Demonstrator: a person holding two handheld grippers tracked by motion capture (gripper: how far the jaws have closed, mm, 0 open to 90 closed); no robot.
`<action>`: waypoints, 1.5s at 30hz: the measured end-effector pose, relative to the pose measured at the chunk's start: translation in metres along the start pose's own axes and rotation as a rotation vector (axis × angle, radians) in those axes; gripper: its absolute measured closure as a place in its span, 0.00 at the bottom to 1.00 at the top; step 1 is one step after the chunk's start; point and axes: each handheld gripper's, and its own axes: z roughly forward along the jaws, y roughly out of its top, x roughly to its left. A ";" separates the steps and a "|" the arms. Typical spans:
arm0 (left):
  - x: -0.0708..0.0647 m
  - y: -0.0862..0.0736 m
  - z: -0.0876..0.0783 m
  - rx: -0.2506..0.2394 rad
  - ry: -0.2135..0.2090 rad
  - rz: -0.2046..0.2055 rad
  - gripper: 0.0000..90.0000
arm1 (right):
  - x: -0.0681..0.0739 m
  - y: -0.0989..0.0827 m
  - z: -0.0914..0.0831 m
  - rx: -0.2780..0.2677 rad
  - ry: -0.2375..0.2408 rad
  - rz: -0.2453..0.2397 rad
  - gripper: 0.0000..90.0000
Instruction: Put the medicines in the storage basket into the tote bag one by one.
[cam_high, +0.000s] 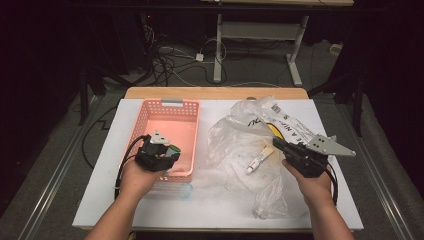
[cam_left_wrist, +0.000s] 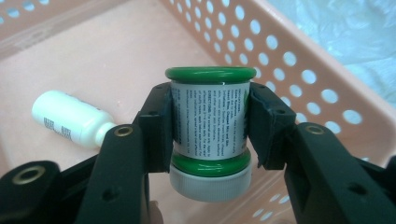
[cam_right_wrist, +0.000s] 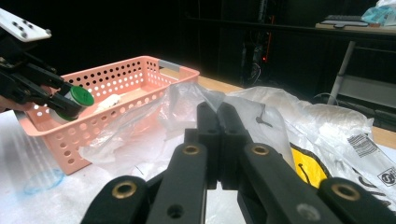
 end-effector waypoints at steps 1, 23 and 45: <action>0.000 -0.001 -0.001 -0.011 -0.002 -0.003 0.60 | 0.000 0.000 0.000 0.001 0.000 0.001 1.00; -0.009 -0.015 -0.012 -0.191 -0.075 -0.043 0.60 | 0.002 0.001 0.000 0.003 0.001 -0.011 1.00; -0.044 -0.002 -0.023 -0.243 -0.152 0.023 0.60 | 0.004 0.003 0.000 -0.004 0.006 -0.016 1.00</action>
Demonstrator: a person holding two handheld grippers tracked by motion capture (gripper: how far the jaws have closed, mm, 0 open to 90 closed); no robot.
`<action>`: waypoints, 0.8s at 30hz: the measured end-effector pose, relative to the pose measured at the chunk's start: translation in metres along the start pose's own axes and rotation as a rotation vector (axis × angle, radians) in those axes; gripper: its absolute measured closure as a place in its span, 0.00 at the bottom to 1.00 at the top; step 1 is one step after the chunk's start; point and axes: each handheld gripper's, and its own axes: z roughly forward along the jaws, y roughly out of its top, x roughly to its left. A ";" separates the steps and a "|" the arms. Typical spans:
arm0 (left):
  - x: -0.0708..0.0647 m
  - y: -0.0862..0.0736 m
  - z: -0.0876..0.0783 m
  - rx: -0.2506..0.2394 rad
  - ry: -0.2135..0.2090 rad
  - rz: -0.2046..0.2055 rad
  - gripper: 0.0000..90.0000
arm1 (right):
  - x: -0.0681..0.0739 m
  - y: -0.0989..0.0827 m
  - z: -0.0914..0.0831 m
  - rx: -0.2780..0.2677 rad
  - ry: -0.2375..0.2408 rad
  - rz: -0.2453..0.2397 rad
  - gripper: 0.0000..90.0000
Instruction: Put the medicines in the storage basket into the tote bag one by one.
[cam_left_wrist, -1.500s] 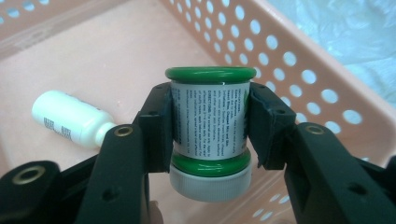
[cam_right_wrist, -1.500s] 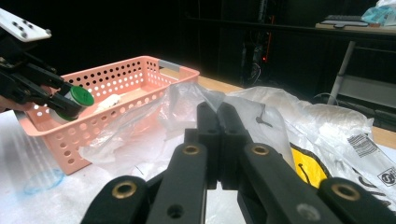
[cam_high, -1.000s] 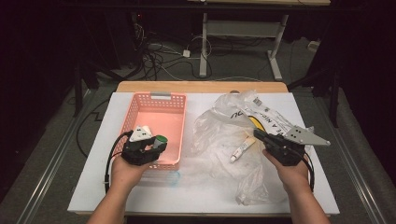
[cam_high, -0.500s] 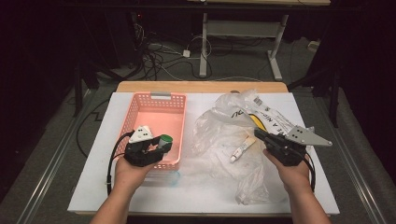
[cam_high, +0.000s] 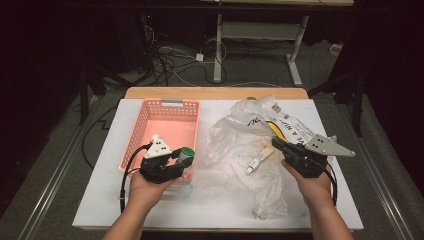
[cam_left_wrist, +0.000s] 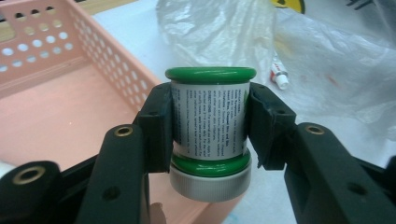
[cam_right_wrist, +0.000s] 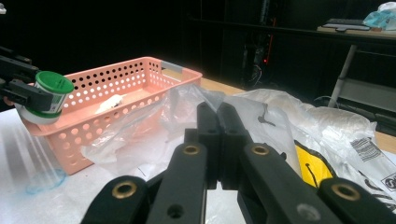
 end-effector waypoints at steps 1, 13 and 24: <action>-0.002 0.000 0.001 0.000 -0.005 0.003 0.60 | 0.000 0.000 0.000 -0.001 0.000 -0.002 1.00; -0.026 0.002 0.013 0.016 -0.057 0.049 0.60 | -0.001 0.000 -0.001 0.000 0.002 -0.002 1.00; -0.044 0.001 0.024 0.034 -0.100 0.081 0.60 | 0.000 0.000 0.000 0.000 0.005 0.001 1.00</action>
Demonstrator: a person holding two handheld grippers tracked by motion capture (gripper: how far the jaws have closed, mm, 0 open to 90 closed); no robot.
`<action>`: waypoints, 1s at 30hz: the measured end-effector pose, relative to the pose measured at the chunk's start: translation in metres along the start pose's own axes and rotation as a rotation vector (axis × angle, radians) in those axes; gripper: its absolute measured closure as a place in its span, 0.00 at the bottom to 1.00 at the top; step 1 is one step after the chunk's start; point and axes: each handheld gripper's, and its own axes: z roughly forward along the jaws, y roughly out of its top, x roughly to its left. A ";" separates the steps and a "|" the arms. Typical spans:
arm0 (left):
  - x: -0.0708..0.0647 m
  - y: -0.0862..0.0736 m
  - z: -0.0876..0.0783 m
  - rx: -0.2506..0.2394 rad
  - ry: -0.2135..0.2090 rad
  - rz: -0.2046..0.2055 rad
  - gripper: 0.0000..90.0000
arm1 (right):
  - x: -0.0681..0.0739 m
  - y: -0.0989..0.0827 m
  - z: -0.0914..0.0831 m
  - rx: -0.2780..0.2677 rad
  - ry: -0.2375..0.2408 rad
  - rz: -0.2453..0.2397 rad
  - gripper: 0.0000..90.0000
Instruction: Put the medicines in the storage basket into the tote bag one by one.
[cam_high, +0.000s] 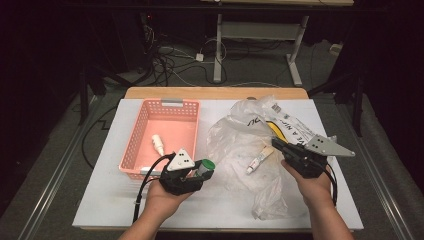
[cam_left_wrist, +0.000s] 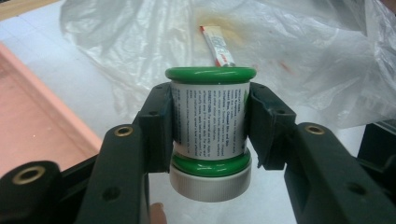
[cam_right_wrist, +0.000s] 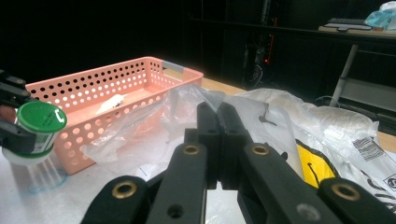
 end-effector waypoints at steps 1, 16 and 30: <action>-0.001 0.000 0.001 0.003 -0.004 0.003 0.60 | 0.000 0.000 0.000 0.001 0.000 0.001 1.00; -0.018 0.002 0.023 0.016 -0.045 0.024 0.60 | 0.001 -0.001 0.001 0.006 0.004 -0.007 1.00; -0.033 0.017 0.046 0.015 -0.059 0.054 0.60 | 0.002 0.000 0.001 0.005 0.004 -0.007 1.00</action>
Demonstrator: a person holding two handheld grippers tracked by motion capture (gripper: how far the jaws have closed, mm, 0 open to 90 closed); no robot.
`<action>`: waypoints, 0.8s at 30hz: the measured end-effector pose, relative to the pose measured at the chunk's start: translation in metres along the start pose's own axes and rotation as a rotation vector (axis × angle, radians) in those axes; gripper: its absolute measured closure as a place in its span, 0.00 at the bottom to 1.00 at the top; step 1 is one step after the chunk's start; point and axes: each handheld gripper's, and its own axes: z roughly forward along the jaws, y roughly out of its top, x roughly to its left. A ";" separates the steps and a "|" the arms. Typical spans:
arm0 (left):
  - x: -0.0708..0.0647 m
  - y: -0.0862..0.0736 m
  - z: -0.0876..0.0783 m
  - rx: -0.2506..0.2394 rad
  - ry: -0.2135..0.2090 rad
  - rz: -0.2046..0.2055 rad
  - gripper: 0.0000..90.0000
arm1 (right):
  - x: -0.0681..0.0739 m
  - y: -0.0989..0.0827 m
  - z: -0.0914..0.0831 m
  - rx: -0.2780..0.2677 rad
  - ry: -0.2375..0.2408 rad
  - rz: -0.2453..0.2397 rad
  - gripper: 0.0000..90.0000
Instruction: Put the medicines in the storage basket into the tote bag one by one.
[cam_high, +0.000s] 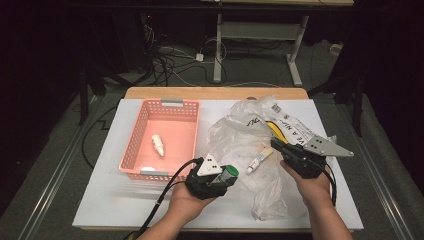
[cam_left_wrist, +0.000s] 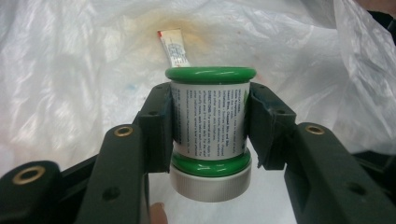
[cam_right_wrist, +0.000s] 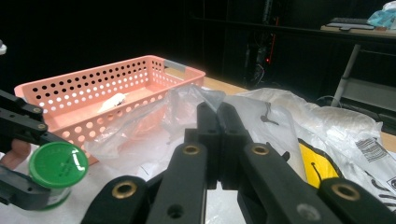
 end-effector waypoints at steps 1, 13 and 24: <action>0.000 0.002 0.002 -0.001 -0.001 0.001 0.60 | 0.000 0.000 0.000 0.000 0.002 0.000 1.00; 0.002 0.016 0.030 -0.010 0.006 -0.001 0.60 | 0.001 0.001 0.000 -0.003 0.004 0.002 1.00; 0.008 0.027 0.051 -0.017 0.028 -0.002 0.60 | 0.000 0.001 0.000 -0.004 0.006 0.003 1.00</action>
